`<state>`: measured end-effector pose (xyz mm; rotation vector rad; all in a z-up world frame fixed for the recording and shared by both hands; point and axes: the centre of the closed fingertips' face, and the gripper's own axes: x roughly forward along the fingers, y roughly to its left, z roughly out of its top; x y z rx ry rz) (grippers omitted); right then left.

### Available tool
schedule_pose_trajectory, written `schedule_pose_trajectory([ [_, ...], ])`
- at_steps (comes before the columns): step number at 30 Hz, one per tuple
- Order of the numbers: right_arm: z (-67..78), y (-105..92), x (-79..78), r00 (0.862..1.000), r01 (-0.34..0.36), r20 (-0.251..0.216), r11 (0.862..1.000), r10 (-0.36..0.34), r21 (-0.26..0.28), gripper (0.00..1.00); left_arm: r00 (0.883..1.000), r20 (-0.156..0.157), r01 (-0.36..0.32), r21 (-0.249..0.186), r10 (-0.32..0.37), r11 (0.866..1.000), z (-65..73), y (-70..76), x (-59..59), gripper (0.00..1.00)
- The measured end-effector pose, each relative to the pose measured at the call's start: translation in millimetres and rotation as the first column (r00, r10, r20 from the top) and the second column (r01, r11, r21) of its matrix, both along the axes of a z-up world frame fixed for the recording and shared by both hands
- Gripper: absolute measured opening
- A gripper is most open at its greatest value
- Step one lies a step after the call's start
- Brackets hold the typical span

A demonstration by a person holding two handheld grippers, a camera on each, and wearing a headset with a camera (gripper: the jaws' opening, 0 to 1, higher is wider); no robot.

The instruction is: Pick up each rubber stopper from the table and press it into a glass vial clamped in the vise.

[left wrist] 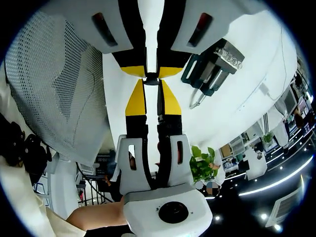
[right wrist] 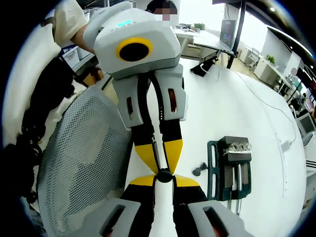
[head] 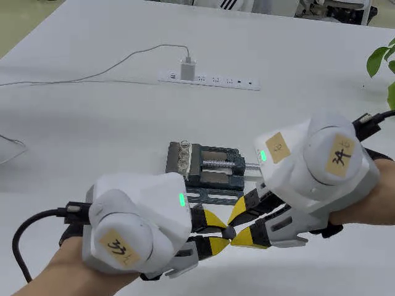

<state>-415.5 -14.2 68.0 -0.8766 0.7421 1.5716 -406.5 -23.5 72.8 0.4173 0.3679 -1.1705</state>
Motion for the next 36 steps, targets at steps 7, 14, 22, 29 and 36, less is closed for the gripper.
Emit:
schedule_pose_trajectory([
  [7,11.9,-1.0,5.4,0.999,0.039,-0.023,0.997,-0.037,0.059,0.14,1.000,-0.005,-0.020,-0.028,0.020,0.999,4.6,2.0,3.4,0.03],
  [14,20.8,-0.9,5.9,0.998,0.055,-0.049,0.994,-0.051,0.094,0.12,1.000,-0.010,-0.023,-0.054,0.022,0.998,8.0,1.5,3.0,0.03],
  [22,18.6,-1.0,0.7,0.998,0.039,-0.059,0.995,-0.034,0.087,0.11,1.000,-0.005,-0.020,-0.068,0.020,0.997,10.9,-0.9,1.8,0.03],
  [29,18.6,0.4,-0.2,0.998,0.032,-0.055,0.996,-0.027,0.087,0.10,0.999,-0.020,-0.030,-0.083,0.028,0.996,10.7,0.0,0.5,0.03],
  [36,18.6,1.1,-1.3,0.998,0.023,-0.053,0.996,-0.019,0.085,0.10,0.998,-0.042,-0.046,-0.112,0.042,0.993,11.8,-0.6,-0.7,0.02],
])
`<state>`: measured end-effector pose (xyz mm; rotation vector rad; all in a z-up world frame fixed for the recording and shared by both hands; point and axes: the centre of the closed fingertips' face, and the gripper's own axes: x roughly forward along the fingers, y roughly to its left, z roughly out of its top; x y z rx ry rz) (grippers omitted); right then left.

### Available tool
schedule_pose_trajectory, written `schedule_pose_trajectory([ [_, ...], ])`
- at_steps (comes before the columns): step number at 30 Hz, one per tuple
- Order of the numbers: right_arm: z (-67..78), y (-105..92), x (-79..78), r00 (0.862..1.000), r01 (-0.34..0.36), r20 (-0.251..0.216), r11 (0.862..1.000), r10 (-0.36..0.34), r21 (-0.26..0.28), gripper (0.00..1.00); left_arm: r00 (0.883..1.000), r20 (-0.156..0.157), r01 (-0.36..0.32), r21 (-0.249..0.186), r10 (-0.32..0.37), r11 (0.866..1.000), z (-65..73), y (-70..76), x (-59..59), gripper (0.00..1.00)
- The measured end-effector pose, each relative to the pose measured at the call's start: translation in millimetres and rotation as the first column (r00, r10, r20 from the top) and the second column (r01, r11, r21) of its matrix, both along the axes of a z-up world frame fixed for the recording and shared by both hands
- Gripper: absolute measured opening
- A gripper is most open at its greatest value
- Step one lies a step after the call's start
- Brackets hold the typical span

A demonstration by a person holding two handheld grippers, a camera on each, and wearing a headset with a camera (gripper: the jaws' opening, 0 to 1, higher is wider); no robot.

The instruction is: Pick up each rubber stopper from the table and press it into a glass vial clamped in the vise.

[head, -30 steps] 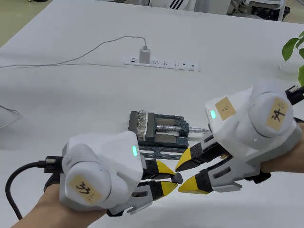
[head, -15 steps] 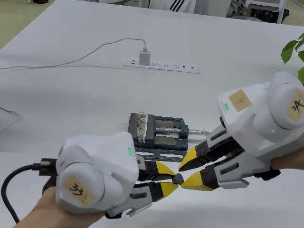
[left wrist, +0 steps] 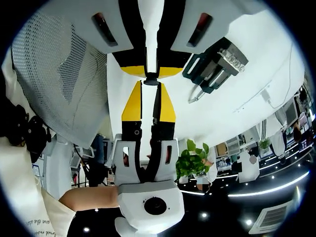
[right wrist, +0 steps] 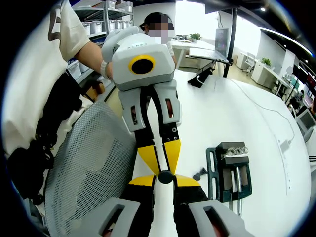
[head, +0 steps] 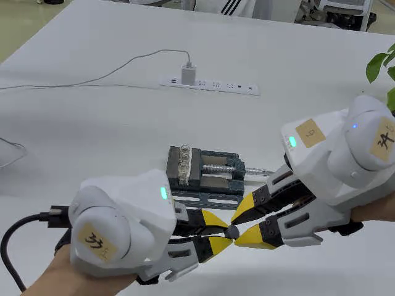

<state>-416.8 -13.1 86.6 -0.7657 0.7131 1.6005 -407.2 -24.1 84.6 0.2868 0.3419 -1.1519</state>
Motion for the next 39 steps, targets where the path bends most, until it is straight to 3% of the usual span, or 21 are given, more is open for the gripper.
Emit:
schedule_pose_trajectory([
  [21,-1.7,-0.1,0.4,0.998,-0.035,0.043,0.999,0.035,-0.012,0.08,0.999,-0.032,-0.032,-0.033,0.031,0.999,-1.1,0.8,-0.7,0.02],
  [39,-2.4,-0.5,-2.7,0.999,-0.034,0.014,0.999,0.034,-0.042,0.06,0.998,-0.052,-0.039,-0.049,0.037,0.998,-3.5,-0.2,-3.9,0.04],
])
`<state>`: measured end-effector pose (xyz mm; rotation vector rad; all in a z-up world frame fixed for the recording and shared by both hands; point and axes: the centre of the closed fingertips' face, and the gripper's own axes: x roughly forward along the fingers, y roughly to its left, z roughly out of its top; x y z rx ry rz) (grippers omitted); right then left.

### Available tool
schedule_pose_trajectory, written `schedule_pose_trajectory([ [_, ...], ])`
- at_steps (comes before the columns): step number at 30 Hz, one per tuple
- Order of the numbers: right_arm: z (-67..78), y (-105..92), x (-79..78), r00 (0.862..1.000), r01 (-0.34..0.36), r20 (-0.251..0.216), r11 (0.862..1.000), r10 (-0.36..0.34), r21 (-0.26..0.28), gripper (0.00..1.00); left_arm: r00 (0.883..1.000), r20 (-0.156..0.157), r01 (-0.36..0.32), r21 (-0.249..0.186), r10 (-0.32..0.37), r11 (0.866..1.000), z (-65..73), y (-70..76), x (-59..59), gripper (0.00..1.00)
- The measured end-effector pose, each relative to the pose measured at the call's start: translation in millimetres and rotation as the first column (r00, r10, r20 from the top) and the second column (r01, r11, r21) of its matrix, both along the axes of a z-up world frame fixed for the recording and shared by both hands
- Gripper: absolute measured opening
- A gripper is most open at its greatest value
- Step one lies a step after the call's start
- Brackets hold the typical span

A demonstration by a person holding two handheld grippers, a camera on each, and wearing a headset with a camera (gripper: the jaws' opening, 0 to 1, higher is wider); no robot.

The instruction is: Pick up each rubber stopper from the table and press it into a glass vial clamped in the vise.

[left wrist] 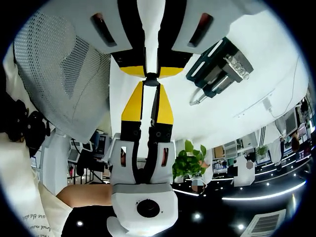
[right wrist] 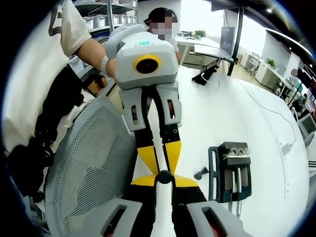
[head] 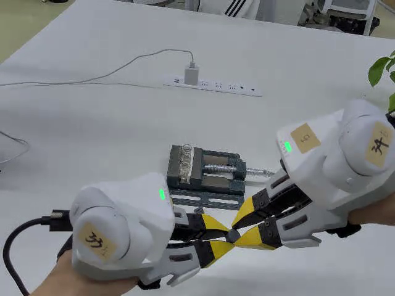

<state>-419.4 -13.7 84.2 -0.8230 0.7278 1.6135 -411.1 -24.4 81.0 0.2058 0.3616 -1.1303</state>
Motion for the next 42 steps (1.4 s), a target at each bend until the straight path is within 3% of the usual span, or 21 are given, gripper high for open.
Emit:
schedule_pose_trajectory([
  [5,0.8,-1.7,5.4,1.000,0.001,0.010,1.000,-0.001,-0.013,0.06,0.999,-0.014,-0.039,0.016,0.039,0.999,-6.7,4.9,3.0,0.20],
  [9,1.6,-3.7,10.2,1.000,-0.002,0.014,1.000,0.002,-0.027,0.06,0.994,-0.017,-0.110,0.046,0.111,0.993,-15.6,17.8,10.4,0.40],
  [12,2.5,-4.6,15.4,1.000,-0.003,0.016,0.999,0.004,-0.039,0.06,0.987,-0.009,-0.158,0.043,0.158,0.987,-18.0,28.5,15.9,0.54],
  [15,4.2,-5.7,22.2,1.000,-0.005,0.022,0.998,0.006,-0.055,0.06,0.975,0.003,-0.221,0.034,0.221,0.975,-16.7,42.3,23.0,0.65],
  [19,5.7,-5.8,30.8,1.000,-0.009,0.027,0.997,0.011,-0.071,0.06,0.958,-0.004,-0.288,0.040,0.288,0.957,-18.6,58.5,29.3,0.80],
  [24,6.3,-4.1,42.4,0.999,-0.025,0.039,0.995,0.029,-0.094,0.06,0.928,-0.004,-0.372,0.044,0.373,0.927,-21.6,80.9,37.3,0.97],
  [28,7.3,-1.6,53.8,0.998,-0.035,0.046,0.993,0.040,-0.108,0.06,0.904,-0.024,-0.425,0.053,0.427,0.904,-26.4,99.1,40.0,0.99],
  [34,10.2,2.4,70.9,0.996,-0.056,0.057,0.990,0.064,-0.131,0.06,0.882,-0.035,-0.468,0.065,0.471,0.881,-32.6,117.8,39.2,0.99],
  [42,15.8,16.0,103.3,0.993,-0.072,0.082,0.985,0.086,-0.155,0.06,0.864,-0.042,-0.499,0.067,0.502,0.864,-37.8,127.2,36.1,0.99],
])
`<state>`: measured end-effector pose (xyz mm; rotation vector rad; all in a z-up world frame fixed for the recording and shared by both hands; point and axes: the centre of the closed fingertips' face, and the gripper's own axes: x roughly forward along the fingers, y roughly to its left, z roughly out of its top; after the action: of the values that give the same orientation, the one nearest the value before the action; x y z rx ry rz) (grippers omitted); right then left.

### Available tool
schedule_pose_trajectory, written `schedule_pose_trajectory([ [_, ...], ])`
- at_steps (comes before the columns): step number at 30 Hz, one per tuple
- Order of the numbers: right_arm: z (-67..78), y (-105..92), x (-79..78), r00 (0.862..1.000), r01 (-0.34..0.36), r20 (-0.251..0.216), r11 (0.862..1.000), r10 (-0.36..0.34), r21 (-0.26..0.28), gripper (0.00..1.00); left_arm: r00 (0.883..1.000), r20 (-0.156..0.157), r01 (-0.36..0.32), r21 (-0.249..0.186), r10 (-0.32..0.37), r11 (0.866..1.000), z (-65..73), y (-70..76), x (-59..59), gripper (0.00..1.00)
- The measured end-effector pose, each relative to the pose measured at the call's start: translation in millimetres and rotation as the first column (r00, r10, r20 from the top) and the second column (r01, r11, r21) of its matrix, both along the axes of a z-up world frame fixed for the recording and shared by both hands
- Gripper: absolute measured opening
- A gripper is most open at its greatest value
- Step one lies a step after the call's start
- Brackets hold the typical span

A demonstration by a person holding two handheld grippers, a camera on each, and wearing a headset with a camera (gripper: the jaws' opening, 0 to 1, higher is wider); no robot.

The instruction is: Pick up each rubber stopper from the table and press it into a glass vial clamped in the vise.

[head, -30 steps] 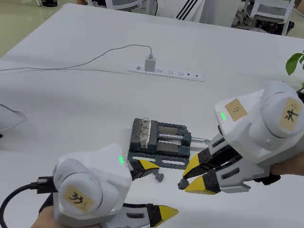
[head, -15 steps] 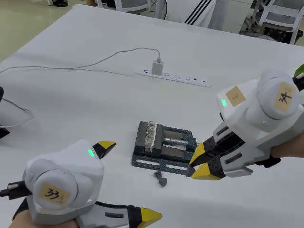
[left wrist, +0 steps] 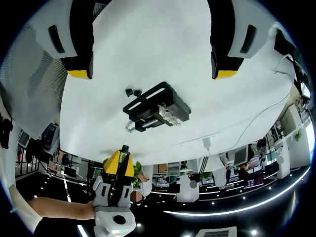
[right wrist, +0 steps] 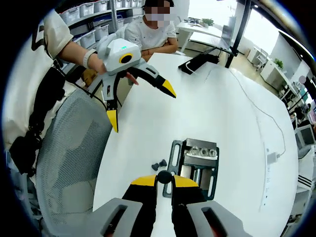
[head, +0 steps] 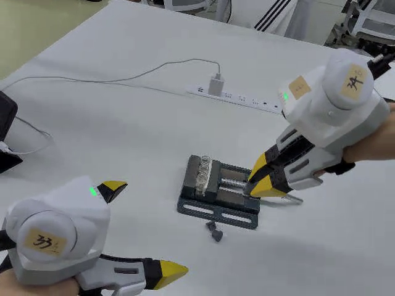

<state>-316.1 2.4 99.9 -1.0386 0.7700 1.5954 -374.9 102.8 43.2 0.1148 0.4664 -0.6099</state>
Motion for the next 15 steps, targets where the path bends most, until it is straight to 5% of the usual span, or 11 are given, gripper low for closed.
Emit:
schedule_pose_trajectory([
  [15,-1.6,30.5,44.7,0.996,-0.071,0.056,0.996,0.074,-0.054,0.05,0.999,-0.016,-0.041,-0.002,0.041,0.999,-7.5,6.5,-6.2,0.99],
])
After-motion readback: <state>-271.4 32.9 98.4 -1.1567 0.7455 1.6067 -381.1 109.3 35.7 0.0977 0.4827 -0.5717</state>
